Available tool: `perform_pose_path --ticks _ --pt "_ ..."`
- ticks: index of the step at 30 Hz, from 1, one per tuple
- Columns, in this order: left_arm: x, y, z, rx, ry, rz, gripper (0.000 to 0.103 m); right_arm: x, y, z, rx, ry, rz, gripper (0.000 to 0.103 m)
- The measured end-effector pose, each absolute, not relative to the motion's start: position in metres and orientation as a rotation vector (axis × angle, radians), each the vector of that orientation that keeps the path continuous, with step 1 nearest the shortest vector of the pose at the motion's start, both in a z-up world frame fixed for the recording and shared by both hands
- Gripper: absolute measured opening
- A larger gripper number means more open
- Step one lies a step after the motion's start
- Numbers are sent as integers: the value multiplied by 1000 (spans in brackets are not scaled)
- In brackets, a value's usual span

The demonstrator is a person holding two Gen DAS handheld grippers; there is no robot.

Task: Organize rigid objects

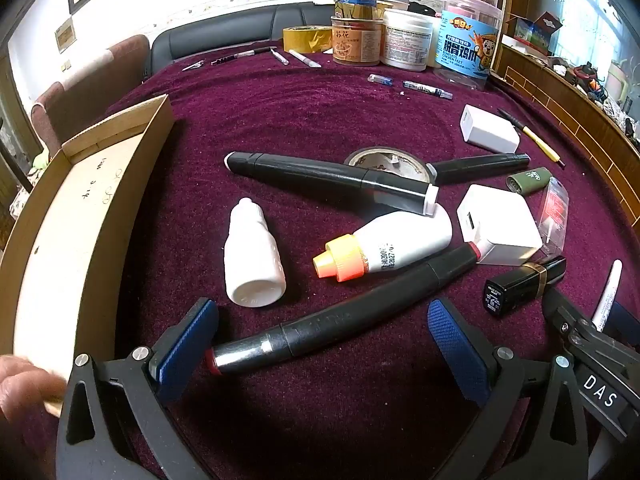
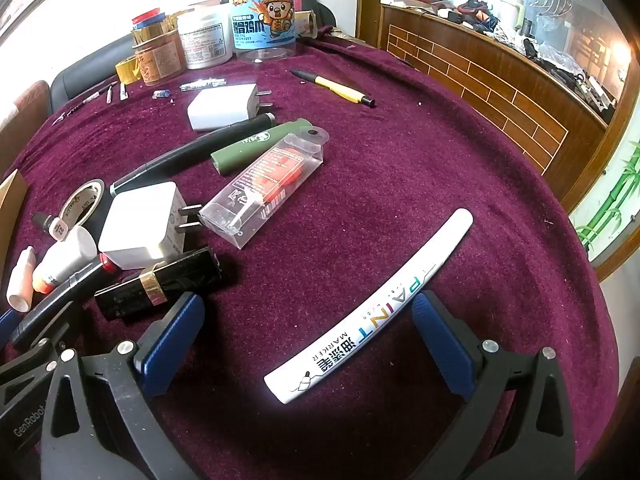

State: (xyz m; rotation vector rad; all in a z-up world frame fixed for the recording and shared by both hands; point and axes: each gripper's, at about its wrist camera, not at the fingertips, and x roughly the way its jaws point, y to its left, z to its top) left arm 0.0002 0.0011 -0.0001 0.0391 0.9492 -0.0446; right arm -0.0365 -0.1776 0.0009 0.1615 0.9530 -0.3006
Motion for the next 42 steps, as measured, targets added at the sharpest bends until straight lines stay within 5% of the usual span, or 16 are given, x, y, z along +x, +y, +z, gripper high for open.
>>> perform_pose_path --ticks 20,32,42 --pt "0 1 0 38 949 -45 102 -37 -176 2 156 957 -293 103" --pt "0 -2 1 32 968 -14 102 -29 -177 3 145 1153 -205 103" --pt "-19 3 3 83 993 -120 102 -35 -177 5 107 1039 -192 103"
